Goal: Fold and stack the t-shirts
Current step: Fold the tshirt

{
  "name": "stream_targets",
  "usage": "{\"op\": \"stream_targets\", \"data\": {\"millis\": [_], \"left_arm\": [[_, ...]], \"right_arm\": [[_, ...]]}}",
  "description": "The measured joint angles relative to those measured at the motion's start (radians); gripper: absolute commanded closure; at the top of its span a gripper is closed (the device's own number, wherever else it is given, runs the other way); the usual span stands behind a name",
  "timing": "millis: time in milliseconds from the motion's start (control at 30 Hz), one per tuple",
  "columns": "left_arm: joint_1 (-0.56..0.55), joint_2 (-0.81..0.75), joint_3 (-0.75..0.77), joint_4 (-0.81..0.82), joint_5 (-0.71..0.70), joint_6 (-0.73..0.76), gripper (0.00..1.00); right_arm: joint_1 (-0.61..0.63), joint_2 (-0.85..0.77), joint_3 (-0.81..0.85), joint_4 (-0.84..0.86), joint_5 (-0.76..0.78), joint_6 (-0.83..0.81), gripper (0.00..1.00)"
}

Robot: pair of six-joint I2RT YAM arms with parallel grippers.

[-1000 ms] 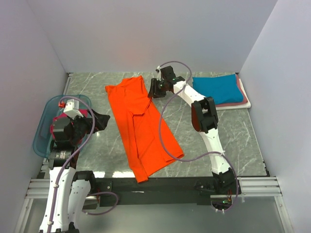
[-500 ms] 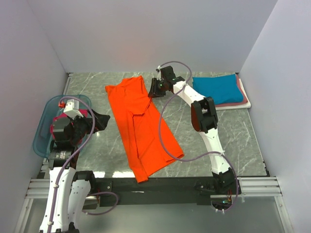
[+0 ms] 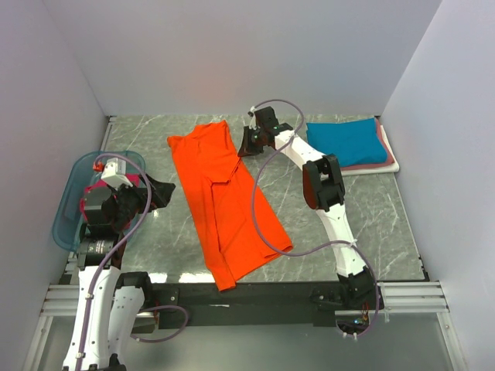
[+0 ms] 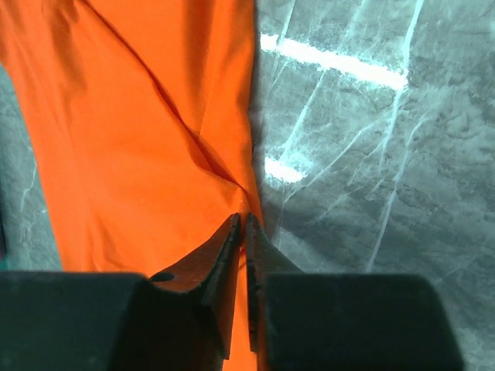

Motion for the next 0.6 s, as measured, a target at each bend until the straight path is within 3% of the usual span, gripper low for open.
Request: {"op": "stream_targets", "data": {"millis": [33,133,600], "left_arm": [[0.000,0.000,0.000,0.000,0.000,0.000,0.03],[0.000,0.000,0.000,0.000,0.000,0.000,0.03],[0.000,0.000,0.000,0.000,0.000,0.000,0.03]], "right_arm": [[0.000,0.002,0.000,-0.001,0.001,-0.002,0.94],[0.000,0.001,-0.002,0.014,0.005,-0.009,0.99],[0.009,-0.084,-0.078,0.062,0.028,-0.044,1.00]]}}
